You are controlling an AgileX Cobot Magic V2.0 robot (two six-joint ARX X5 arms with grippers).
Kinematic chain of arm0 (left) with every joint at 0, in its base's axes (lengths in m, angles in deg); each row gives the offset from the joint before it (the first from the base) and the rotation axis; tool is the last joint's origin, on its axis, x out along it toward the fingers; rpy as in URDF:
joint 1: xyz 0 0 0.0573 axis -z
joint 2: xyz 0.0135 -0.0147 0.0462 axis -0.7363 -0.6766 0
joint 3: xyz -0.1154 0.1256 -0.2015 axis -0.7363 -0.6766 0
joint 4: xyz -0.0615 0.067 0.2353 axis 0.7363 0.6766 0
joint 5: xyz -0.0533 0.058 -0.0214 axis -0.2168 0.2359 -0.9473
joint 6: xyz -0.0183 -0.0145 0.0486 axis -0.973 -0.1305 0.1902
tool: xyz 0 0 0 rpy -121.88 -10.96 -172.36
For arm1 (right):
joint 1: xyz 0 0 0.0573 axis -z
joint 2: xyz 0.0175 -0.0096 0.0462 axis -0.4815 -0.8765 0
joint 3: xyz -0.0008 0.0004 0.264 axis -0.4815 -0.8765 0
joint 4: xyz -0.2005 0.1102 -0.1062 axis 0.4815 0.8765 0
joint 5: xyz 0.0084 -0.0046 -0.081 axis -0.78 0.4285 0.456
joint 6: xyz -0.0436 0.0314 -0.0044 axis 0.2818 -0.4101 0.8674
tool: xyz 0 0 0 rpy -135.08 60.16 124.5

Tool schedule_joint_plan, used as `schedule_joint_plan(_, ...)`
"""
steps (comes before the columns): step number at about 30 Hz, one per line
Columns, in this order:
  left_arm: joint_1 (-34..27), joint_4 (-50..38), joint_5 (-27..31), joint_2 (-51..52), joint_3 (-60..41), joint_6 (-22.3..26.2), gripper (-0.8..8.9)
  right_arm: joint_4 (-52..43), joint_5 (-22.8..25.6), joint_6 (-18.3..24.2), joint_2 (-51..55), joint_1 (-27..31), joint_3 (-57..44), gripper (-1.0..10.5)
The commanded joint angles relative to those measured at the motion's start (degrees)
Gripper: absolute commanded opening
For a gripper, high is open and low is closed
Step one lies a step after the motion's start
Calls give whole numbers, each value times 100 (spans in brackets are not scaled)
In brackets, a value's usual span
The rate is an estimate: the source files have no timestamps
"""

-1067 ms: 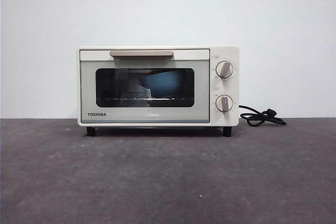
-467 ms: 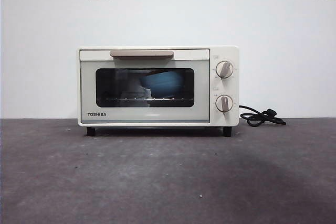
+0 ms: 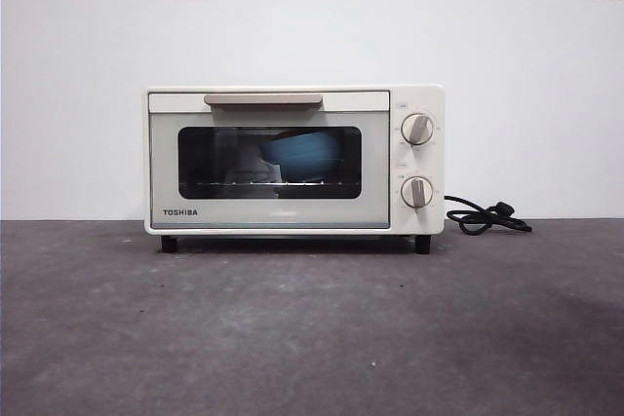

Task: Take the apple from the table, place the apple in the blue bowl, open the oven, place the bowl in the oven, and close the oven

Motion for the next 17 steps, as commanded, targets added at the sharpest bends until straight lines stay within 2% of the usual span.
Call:
schedule_joint_plan(1,-13,-72,11,-9,-59,-42,-3,68,26,-173,98,-7,-46,2)
schedule_joint_plan(4,-13,-72,13,-11,-59,-44,-3,361,70,-197,195,-7,-46,2)
schedule_joint_plan(8,-13,-72,13,-11,-59,-44,-3,909,372,-455,354,-11,-46,2)
schedule_joint_plan(17,-13,-74,13,-50,-59,-42,-3,901,332,-498,354,-17,-46,2)
